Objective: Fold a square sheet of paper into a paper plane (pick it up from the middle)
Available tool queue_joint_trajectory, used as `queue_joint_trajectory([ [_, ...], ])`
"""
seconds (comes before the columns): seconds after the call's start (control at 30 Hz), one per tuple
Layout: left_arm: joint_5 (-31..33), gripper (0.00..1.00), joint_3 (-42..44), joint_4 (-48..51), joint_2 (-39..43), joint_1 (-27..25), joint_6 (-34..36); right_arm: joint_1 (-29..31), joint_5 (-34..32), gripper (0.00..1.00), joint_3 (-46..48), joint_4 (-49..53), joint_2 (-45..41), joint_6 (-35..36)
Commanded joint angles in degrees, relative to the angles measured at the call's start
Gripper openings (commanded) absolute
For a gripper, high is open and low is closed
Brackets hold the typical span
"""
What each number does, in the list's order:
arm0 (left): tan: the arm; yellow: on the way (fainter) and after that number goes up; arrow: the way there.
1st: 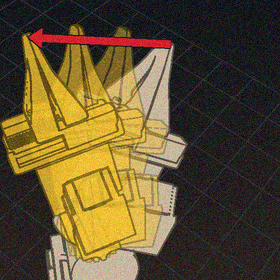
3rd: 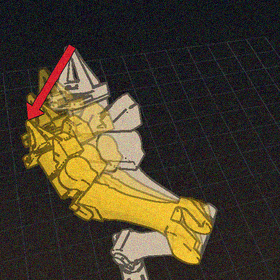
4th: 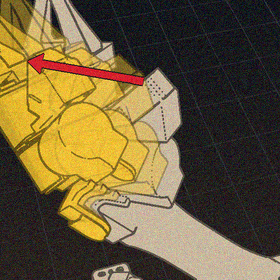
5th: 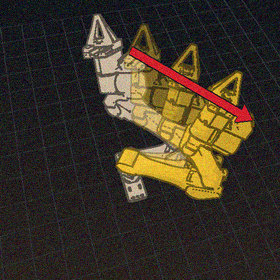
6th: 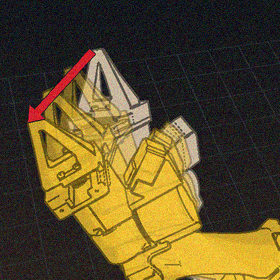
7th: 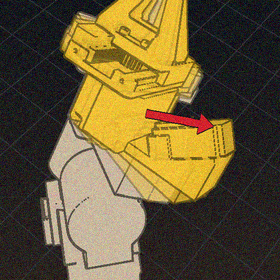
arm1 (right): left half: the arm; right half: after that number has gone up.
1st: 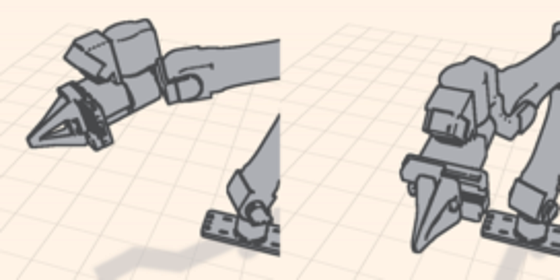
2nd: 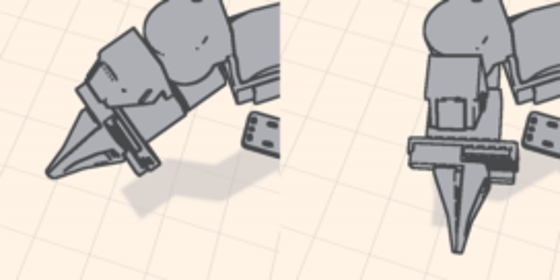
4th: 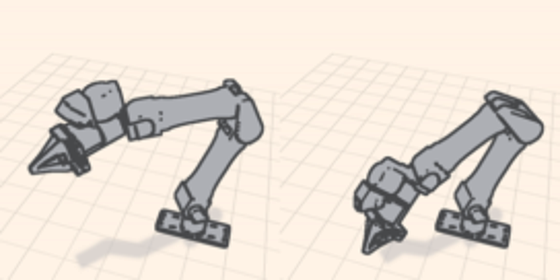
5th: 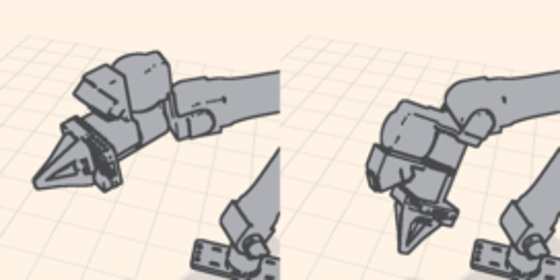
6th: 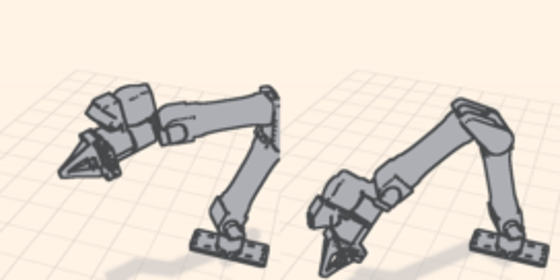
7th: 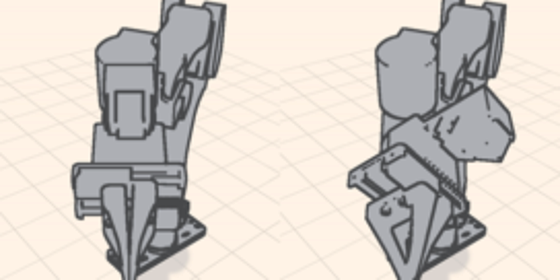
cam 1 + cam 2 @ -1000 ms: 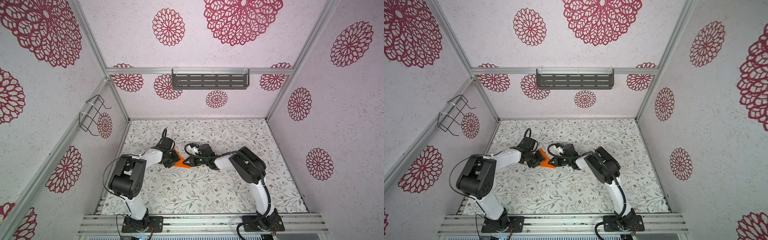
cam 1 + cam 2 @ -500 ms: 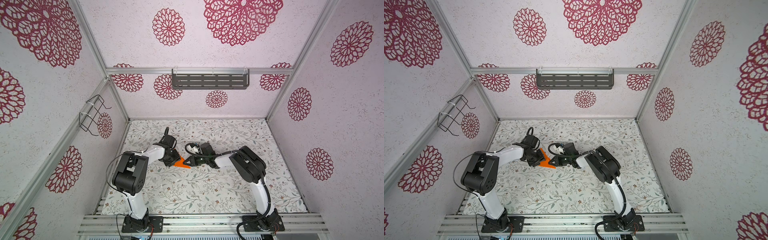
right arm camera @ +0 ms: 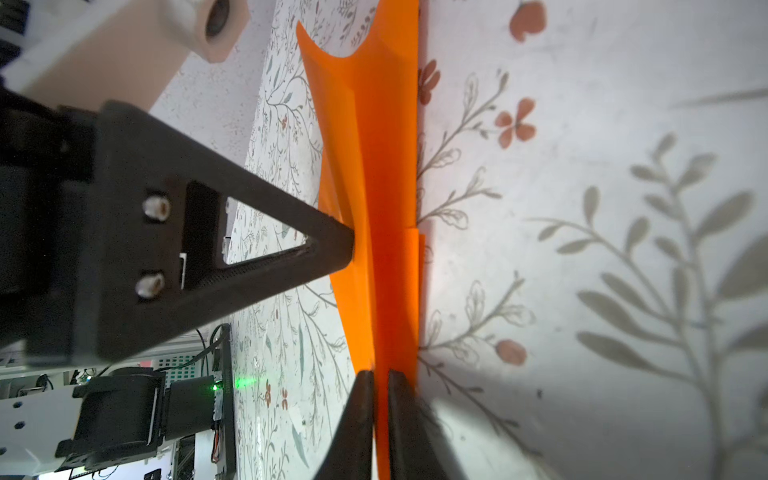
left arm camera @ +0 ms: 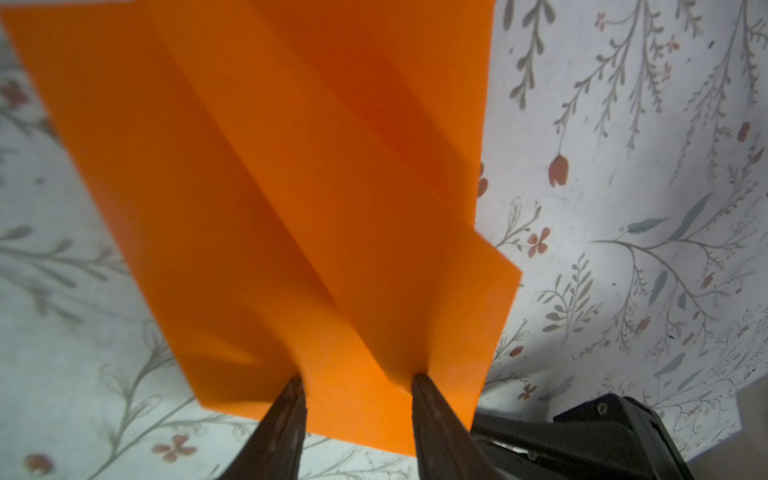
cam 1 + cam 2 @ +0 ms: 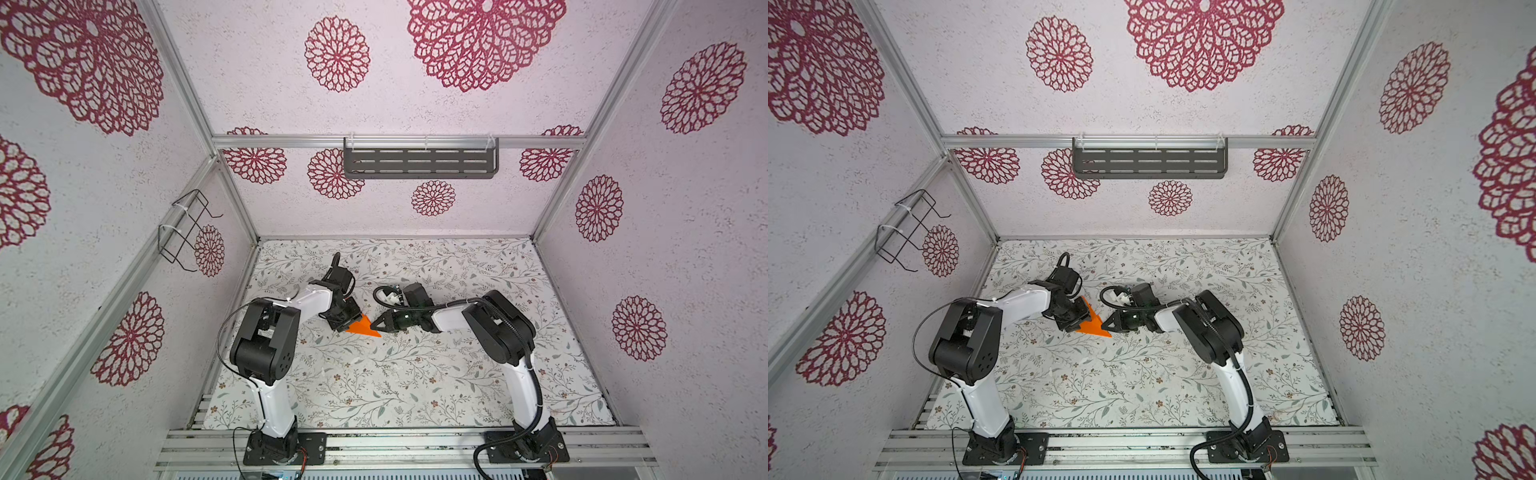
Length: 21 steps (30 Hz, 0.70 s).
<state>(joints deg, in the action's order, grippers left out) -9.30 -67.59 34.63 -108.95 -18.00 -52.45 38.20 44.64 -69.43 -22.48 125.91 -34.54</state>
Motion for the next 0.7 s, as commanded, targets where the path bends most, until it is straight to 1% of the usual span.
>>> queue_joint_trajectory([
  [0.0,7.05,0.46,3.14,4.20,-7.54,-0.05,0.77,-0.14,-2.40,0.11,0.06,5.30,-0.49,2.56],
  [0.07,7.94,0.45,2.76,5.07,-8.36,-0.19,0.71,-0.14,-2.68,0.11,0.05,5.27,-0.06,2.62],
  [0.2,8.49,0.45,2.16,6.21,-10.06,-0.35,0.84,-0.27,-3.29,0.21,1.10,2.89,-2.08,2.21],
  [0.27,8.82,0.46,1.77,7.21,-10.69,-0.34,1.29,-0.89,-4.55,0.29,2.55,1.16,-5.56,1.19],
  [0.33,9.24,0.46,1.93,7.72,-10.59,-0.42,1.07,-1.79,-7.38,0.38,5.60,-1.60,-10.07,0.04],
  [0.43,9.30,0.46,1.77,8.08,-10.93,-0.43,0.86,-2.16,-10.45,0.42,7.94,-2.18,-15.04,0.39],
  [0.47,9.30,0.46,1.72,7.99,-11.16,-0.40,0.82,-2.16,-10.49,0.42,7.58,-0.90,-15.47,0.29],
  [0.53,9.47,0.46,1.37,8.22,-11.59,-0.43,0.85,-2.07,-8.12,0.37,6.30,0.66,-14.67,0.68],
  [0.57,9.63,0.46,1.26,8.28,-11.72,-0.41,0.79,-1.94,-6.30,0.32,6.15,-0.22,-13.88,0.10],
  [0.67,9.90,0.45,1.23,8.46,-12.11,-0.45,0.50,-0.84,-3.87,0.18,4.83,-0.78,-11.72,-1.13],
])
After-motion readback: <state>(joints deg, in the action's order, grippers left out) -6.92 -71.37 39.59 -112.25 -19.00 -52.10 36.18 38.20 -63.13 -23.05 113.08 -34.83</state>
